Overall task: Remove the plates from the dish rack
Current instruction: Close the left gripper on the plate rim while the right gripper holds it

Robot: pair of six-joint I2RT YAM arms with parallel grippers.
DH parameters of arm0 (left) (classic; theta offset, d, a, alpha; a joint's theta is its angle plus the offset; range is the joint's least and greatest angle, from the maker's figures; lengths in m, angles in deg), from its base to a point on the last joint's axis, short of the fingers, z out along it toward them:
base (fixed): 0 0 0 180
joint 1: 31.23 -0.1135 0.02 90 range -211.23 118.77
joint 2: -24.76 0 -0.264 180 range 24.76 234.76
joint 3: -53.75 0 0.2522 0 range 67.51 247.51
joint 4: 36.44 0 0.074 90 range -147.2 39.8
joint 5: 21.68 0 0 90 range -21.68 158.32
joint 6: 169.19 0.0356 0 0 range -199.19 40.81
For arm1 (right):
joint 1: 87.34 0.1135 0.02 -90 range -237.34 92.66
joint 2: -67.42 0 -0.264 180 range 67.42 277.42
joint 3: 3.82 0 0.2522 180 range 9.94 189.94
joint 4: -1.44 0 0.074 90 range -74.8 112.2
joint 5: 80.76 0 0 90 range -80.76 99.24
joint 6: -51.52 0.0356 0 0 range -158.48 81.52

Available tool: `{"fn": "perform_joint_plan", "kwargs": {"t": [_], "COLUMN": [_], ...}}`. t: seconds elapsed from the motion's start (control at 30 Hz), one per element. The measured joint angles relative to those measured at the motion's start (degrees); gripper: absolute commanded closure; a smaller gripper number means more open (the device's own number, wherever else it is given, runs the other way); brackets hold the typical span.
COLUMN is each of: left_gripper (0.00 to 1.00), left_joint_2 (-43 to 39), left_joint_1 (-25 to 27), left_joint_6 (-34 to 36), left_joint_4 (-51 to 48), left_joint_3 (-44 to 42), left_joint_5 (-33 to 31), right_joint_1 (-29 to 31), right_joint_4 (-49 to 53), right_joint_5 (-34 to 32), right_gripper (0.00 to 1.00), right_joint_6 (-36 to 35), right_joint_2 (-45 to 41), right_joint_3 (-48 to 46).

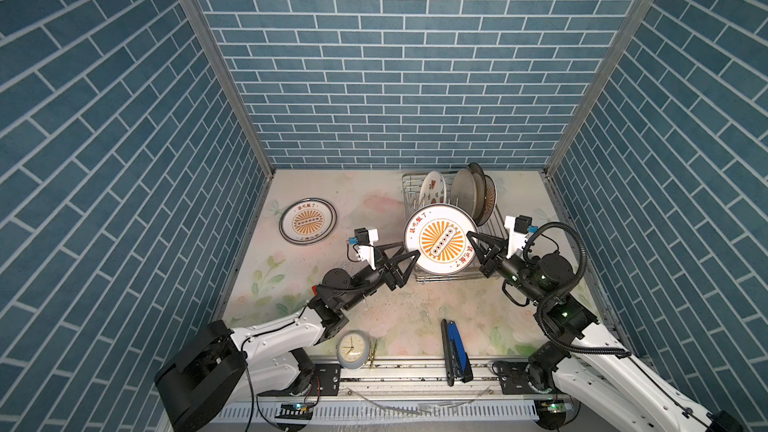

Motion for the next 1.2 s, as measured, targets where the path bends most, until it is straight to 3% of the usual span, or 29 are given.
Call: {"fn": "perform_joint_plan", "kwargs": {"t": [0.2,0.53,0.87,1.1,1.2], "left_gripper": [0.52,0.88,1.0,1.0,1.0], "left_joint_2": [-0.5,2.05,3.98,5.75,5.79], "left_joint_1": [-0.09,-0.11,-0.28,-0.81,-0.63], "left_joint_6": [0.0,-1.57,-5.33,-6.36,-6.19], "left_joint_4": [-0.59,-0.07,0.28,0.37,-0.74], "left_joint_3": [0.0,0.15,2.27,3.06,3.48], "left_joint_5": [-0.52,0.2,0.61,0.48,0.55], "right_joint_1": [-0.48,-0.81,-1.44,-2.27,-2.1], "right_joint_4": [-4.52,-7.98,-10.12,-11.89,-11.67], "right_joint_5": [1.7,3.93,4.13,3.98,4.83], "right_gripper": [1.0,1.0,1.0,0.85,0.7], "right_joint_6": [1.46,2.01,1.03,0.9,0.7], "right_joint_2": [0.55,0.63,1.03,3.89,5.16], "right_joint_3": [-1.16,-2.36,-3.04,-3.04,-3.04]}}
